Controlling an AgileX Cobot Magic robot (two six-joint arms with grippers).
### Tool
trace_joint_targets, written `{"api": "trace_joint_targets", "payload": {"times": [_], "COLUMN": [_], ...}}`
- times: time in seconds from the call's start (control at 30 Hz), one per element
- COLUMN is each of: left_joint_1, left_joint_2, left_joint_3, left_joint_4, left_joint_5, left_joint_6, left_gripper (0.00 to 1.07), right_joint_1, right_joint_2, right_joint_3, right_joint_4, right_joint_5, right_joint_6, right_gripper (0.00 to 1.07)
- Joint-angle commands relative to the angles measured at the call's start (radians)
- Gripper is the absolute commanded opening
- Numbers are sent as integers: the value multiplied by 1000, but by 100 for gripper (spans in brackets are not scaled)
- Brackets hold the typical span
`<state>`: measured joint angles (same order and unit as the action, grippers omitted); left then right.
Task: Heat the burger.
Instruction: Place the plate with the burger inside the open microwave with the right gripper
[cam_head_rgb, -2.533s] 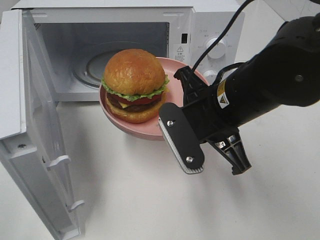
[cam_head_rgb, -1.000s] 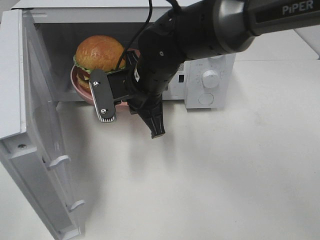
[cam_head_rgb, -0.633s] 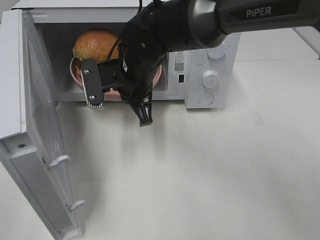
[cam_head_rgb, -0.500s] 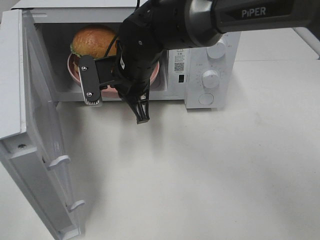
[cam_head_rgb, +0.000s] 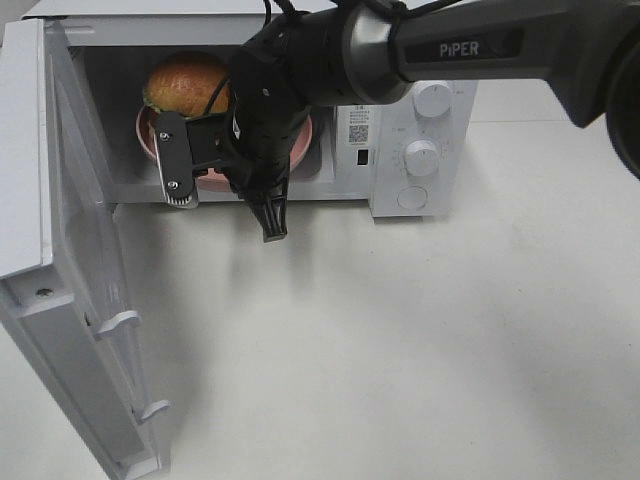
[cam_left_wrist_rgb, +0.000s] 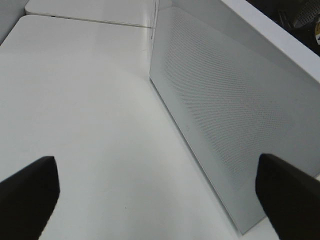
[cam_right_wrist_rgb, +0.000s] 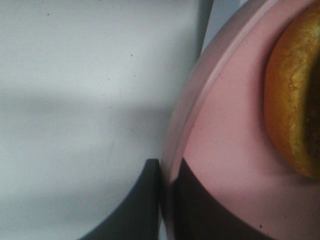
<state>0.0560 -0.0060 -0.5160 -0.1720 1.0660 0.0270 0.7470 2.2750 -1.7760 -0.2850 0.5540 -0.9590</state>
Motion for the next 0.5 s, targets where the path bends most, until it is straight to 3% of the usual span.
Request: {"api": "trace_joint_targets", "payload": {"times": [0.03,0.5], "left_joint_1": [-3,-3], "left_joint_2": [-17,-17], "left_joint_3": [0,0], "left_joint_4": [-4,22], "left_joint_5": [-3,1], "left_joint_6": [1,1], "left_gripper": [100,100], "right_joint_1": [-3,-36], "right_joint_2": [11,102], "right_joint_3": [-59,-228], "right_joint_4": [-24,-16], "right_joint_5": [-38,20], "right_joint_6": [9,16], "right_gripper": [0,0]}}
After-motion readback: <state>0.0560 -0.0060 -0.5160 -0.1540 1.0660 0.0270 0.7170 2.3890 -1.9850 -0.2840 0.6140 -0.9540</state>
